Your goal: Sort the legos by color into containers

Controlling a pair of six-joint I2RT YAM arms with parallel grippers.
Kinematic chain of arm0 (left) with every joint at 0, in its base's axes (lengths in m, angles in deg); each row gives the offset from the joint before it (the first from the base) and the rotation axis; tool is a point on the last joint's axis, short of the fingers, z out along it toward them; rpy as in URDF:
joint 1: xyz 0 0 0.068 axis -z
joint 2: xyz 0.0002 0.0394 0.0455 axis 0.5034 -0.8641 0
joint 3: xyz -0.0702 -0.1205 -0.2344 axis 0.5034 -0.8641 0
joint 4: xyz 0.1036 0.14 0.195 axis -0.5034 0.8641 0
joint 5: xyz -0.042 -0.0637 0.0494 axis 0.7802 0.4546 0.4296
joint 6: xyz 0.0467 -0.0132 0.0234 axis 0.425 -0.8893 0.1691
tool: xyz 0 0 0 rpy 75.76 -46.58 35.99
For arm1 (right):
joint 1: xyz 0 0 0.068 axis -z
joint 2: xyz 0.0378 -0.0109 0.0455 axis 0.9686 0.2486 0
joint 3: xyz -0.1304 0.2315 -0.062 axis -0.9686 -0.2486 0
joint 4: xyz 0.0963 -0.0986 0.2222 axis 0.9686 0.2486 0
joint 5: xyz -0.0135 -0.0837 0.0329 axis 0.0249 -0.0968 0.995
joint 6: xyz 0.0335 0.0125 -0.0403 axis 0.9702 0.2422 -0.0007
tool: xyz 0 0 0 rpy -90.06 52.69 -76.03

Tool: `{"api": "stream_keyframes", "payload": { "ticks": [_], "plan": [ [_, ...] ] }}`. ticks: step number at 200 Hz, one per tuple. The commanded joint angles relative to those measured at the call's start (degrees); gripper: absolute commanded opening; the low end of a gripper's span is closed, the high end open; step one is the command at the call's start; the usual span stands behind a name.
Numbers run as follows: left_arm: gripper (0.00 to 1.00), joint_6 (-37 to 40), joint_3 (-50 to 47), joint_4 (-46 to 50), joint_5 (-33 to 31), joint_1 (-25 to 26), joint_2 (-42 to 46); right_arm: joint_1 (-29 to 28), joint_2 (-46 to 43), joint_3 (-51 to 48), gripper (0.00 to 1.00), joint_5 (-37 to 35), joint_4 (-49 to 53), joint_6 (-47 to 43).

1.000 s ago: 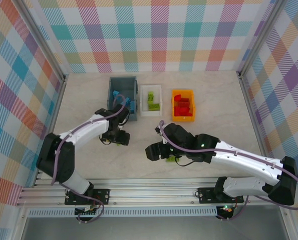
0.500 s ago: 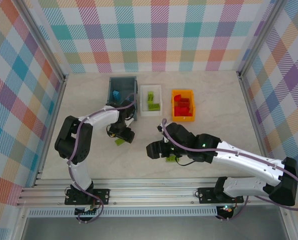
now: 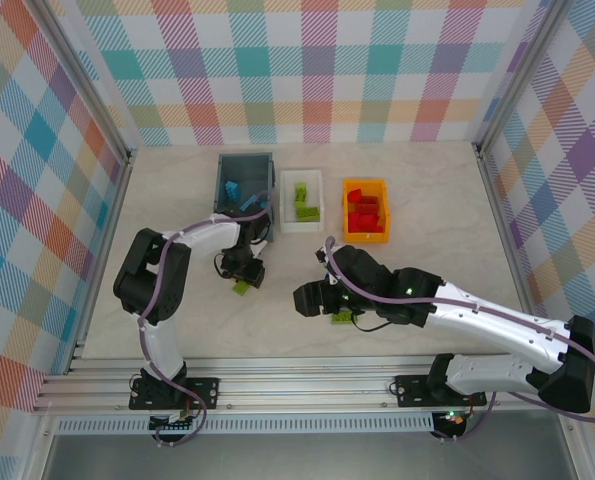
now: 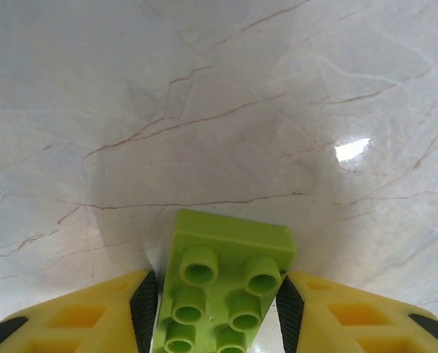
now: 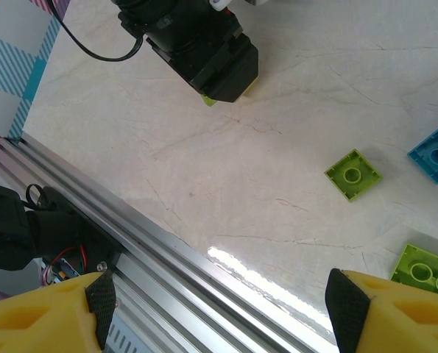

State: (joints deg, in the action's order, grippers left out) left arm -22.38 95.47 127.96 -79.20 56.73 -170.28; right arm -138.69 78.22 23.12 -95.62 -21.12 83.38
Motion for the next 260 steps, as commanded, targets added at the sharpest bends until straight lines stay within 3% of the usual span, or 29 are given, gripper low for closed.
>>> {"api": "stream_keyframes", "payload": {
  "ticks": [1,22,50,84,114,143,205,260],
  "plan": [
    [0.51,-3.63,-2.41,1.52,0.62,0.53,1.32,-0.34,-1.18,0.18,0.77,-0.90,0.25,0.88],
    [0.49,-4.78,-3.18,0.77,0.51,0.92,0.50,-0.30,-1.18,0.16,0.77,-0.94,0.24,0.97],
    [0.37,-6.04,-3.86,-0.07,-1.01,2.45,1.69,-0.33,-1.77,-0.21,0.77,-1.69,0.45,1.15],
    [0.34,-9.80,-3.57,1.04,-1.88,5.10,8.38,-0.28,-3.13,0.43,0.76,-4.63,2.18,0.68],
    [0.34,-15.39,1.66,4.03,-1.62,8.87,15.16,1.11,-5.38,1.59,0.75,-10.73,4.37,-0.08],
    [0.34,-19.62,10.68,4.87,-1.79,11.40,15.20,6.30,-7.84,1.55,0.74,-12.23,2.09,-0.16],
    [0.33,-19.46,41.18,7.31,-9.67,11.71,-4.30,18.81,-7.75,3.02,0.74,-7.78,-4.41,1.31],
    [0.32,-19.77,61.95,9.79,-14.04,8.06,-23.07,20.19,-6.61,4.50,0.74,-7.19,-2.77,0.86]
  ]
}}
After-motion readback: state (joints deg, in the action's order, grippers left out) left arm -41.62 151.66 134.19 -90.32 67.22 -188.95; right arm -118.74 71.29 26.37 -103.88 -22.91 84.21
